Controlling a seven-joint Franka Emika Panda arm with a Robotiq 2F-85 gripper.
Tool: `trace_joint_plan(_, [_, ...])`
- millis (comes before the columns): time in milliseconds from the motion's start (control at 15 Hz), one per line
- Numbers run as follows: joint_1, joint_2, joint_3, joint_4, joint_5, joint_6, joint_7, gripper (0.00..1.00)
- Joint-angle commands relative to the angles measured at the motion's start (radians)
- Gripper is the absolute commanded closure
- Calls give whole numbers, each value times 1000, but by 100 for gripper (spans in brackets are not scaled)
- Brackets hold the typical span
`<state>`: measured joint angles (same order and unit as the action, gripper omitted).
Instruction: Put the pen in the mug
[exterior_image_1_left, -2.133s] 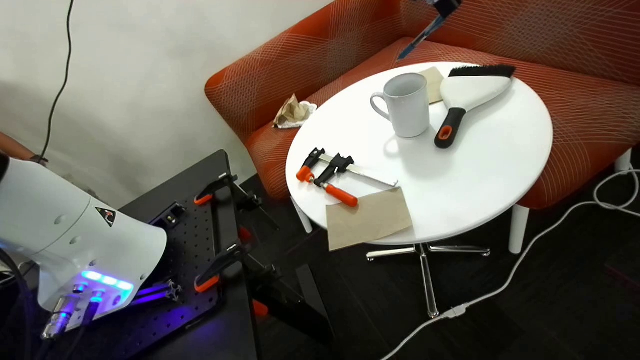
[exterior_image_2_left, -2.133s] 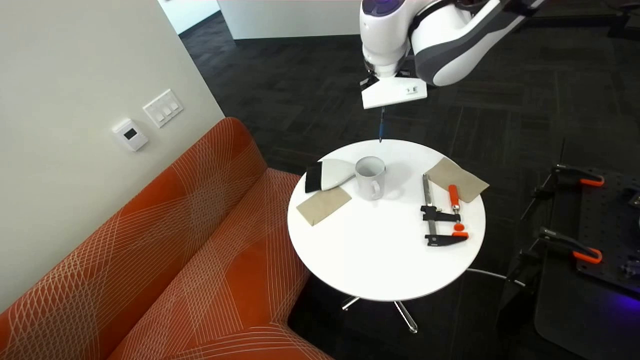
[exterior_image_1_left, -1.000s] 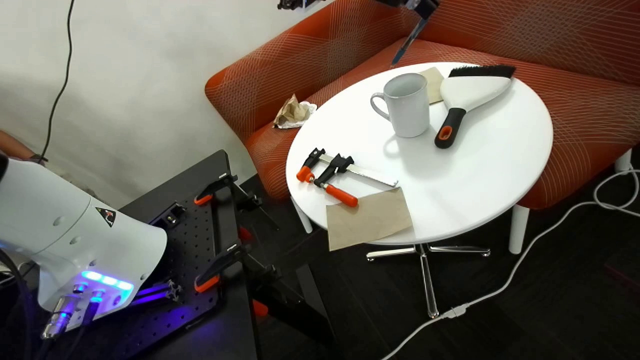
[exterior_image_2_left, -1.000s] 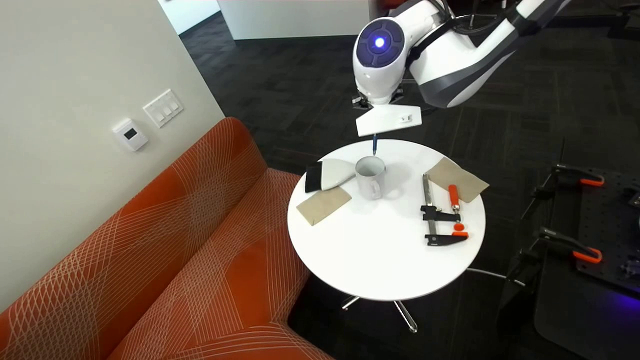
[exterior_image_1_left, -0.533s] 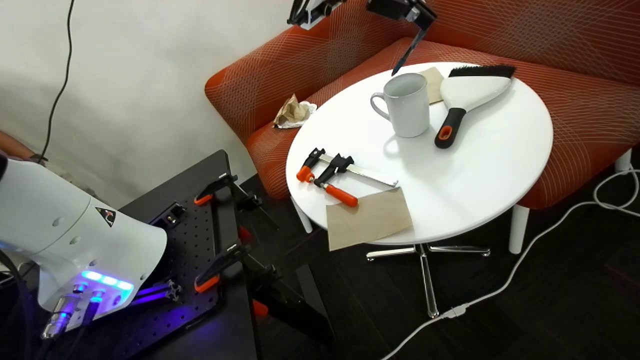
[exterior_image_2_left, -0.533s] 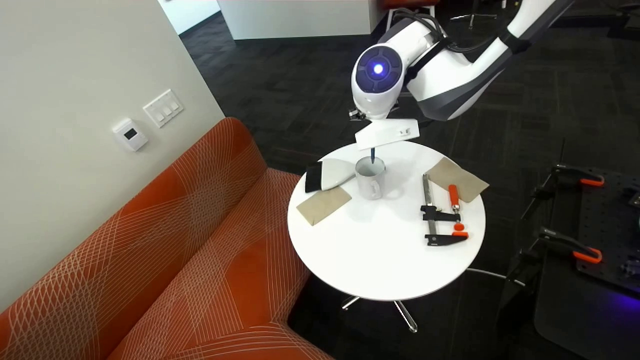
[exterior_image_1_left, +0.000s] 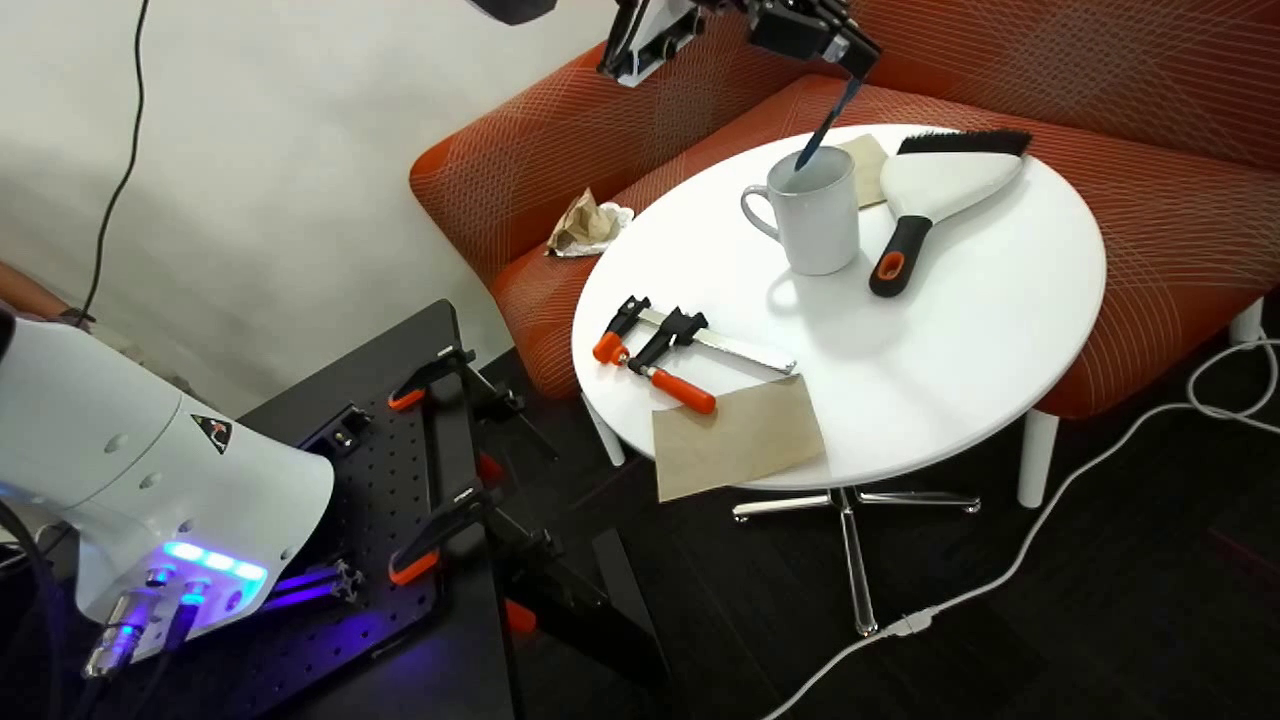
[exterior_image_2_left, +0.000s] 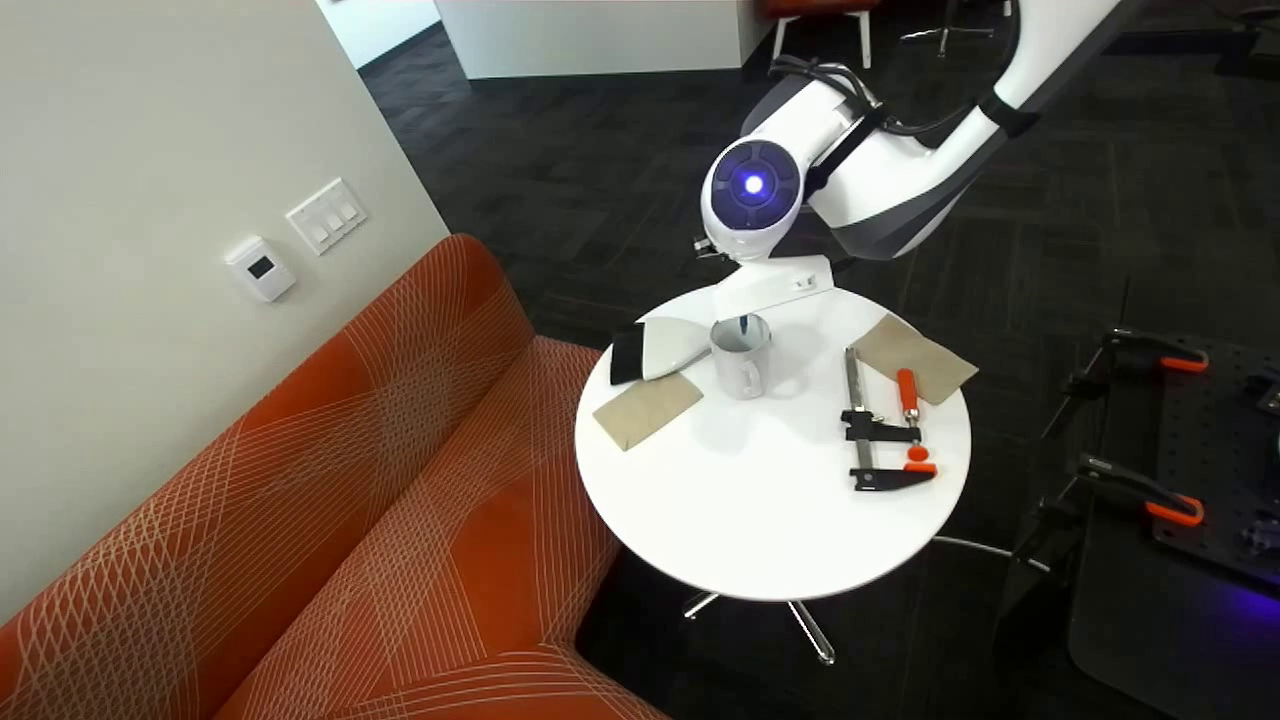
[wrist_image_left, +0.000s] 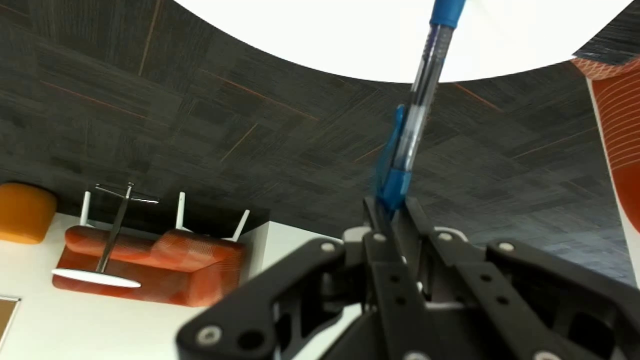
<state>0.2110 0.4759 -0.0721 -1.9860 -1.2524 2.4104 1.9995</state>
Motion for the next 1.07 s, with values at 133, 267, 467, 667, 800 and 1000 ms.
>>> trace_joint_plan(133, [-15, 53, 37, 42, -38, -43, 25, 97])
trace_joint_plan(267, [-10, 69, 40, 50, -48, -55, 28, 97])
trace_joint_plan(467, [-7, 94, 54, 65, -51, -86, 19, 97])
trace_joint_plan(667, [-5, 120, 71, 79, -43, -105, 5, 97])
trace_joint_plan(800, [-4, 136, 82, 90, -38, -117, -3, 97])
trace_joint_plan(1000, [-6, 144, 91, 96, -34, -121, -7, 55])
